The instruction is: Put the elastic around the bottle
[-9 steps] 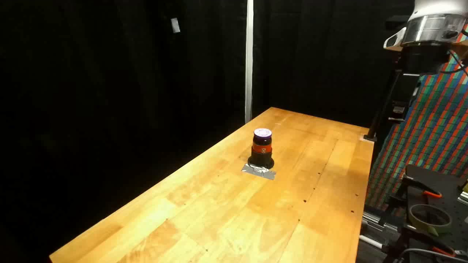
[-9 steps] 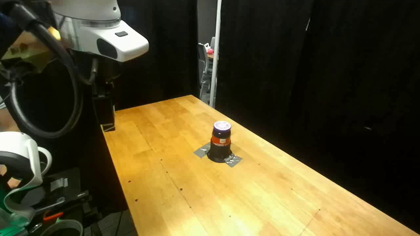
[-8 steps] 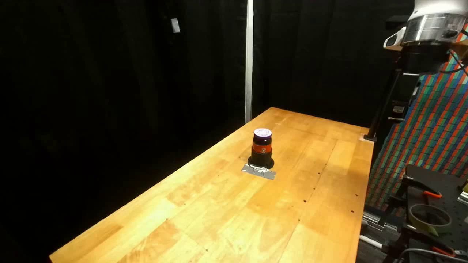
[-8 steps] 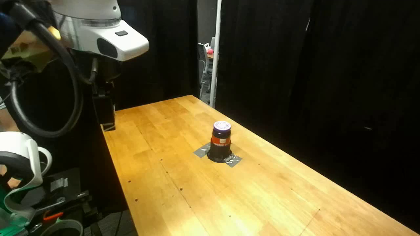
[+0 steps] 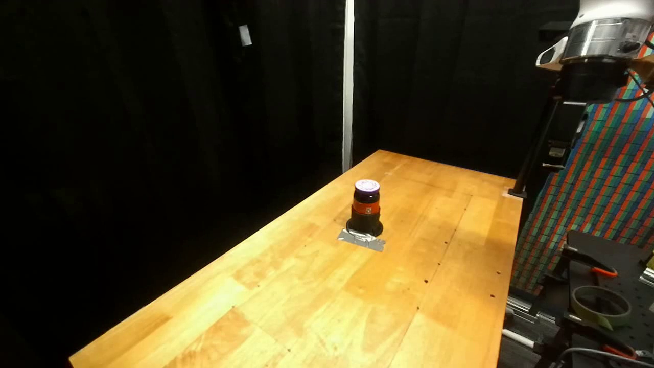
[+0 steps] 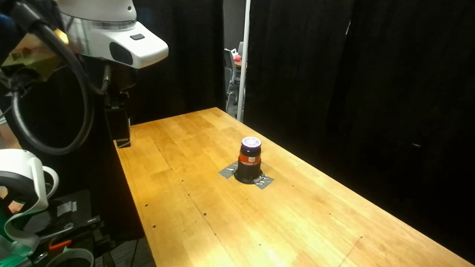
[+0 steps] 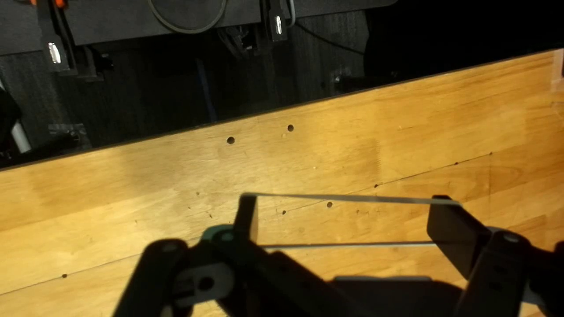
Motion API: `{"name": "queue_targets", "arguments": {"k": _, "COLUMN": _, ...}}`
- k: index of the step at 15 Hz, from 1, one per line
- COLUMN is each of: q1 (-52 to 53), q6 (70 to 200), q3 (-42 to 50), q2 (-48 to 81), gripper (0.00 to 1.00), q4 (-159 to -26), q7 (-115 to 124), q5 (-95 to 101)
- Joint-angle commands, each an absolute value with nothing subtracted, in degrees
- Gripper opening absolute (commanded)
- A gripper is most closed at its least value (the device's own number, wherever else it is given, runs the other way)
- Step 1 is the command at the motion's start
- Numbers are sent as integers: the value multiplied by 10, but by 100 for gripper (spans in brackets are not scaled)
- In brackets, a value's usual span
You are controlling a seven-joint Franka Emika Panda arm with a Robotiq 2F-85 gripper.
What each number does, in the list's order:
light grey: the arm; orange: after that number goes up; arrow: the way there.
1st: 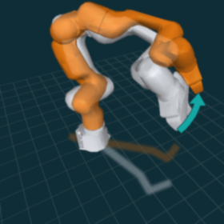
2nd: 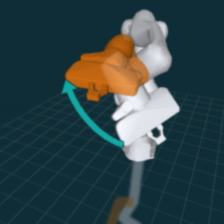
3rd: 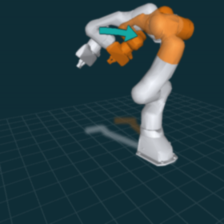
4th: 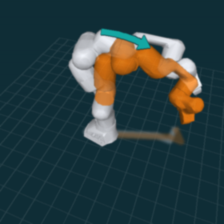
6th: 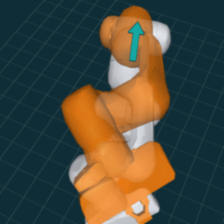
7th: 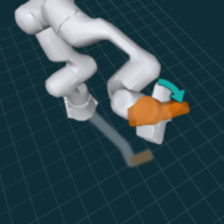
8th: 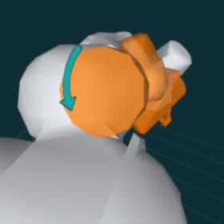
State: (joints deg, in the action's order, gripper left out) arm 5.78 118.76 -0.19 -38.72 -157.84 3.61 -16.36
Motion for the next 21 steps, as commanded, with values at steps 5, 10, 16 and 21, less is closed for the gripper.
{"name": "queue_targets", "arguments": {"k": 5, "q1": 53, "q6": 1185, "q3": -6, "q2": -387, "gripper": 100, "q4": -1577, "q7": 34, "q5": -166}}
{"name": "queue_targets", "arguments": {"k": 10, "q1": 44, "q6": 1243, "q3": -51, "q2": -235, "gripper": 100, "q4": -1456, "q7": 86, "q5": -137}}
{"name": "queue_targets", "arguments": {"k": 16, "q1": 17, "q6": 1296, "q3": -91, "q2": -41, "gripper": 100, "q4": -1282, "q7": 189, "q5": 17}}
{"name": "queue_targets", "arguments": {"k": 21, "q1": 36, "q6": 1353, "q3": -63, "q2": 120, "gripper": 100, "q4": -1136, "q7": 174, "q5": 25}}
